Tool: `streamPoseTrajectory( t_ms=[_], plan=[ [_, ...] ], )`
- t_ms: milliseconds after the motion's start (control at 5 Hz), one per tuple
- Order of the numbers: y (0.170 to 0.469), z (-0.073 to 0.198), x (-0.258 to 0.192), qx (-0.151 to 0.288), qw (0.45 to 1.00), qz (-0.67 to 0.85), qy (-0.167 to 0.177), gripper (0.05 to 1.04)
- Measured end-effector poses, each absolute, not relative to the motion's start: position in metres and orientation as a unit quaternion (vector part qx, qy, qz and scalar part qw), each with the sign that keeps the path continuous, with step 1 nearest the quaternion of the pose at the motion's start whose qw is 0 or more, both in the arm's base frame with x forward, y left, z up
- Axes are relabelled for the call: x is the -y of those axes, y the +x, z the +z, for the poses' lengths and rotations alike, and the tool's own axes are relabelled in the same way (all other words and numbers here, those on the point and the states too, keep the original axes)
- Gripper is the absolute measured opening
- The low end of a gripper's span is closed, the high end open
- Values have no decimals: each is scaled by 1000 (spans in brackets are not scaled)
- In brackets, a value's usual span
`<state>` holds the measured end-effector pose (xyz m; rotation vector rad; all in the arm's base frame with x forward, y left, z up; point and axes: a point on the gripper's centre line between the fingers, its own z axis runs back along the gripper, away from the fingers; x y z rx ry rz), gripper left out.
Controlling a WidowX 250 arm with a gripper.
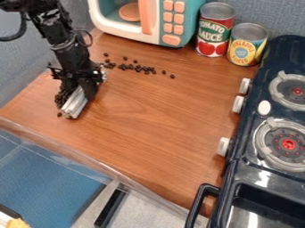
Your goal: Sweep into pile
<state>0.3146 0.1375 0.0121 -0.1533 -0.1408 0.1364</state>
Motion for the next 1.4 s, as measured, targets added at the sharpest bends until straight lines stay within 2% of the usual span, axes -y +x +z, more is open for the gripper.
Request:
streamPoseTrajectory(
  t_ms=[200, 600, 1000, 1400],
  plan=[
    [324, 34, -120, 100, 989, 58, -87, 390],
    [335, 38, -65, 95, 989, 18, -109, 390],
    [348, 34, -9, 84, 993, 31, -79, 390],
    [368, 13, -2, 65, 991, 89, -71, 390]
  ],
)
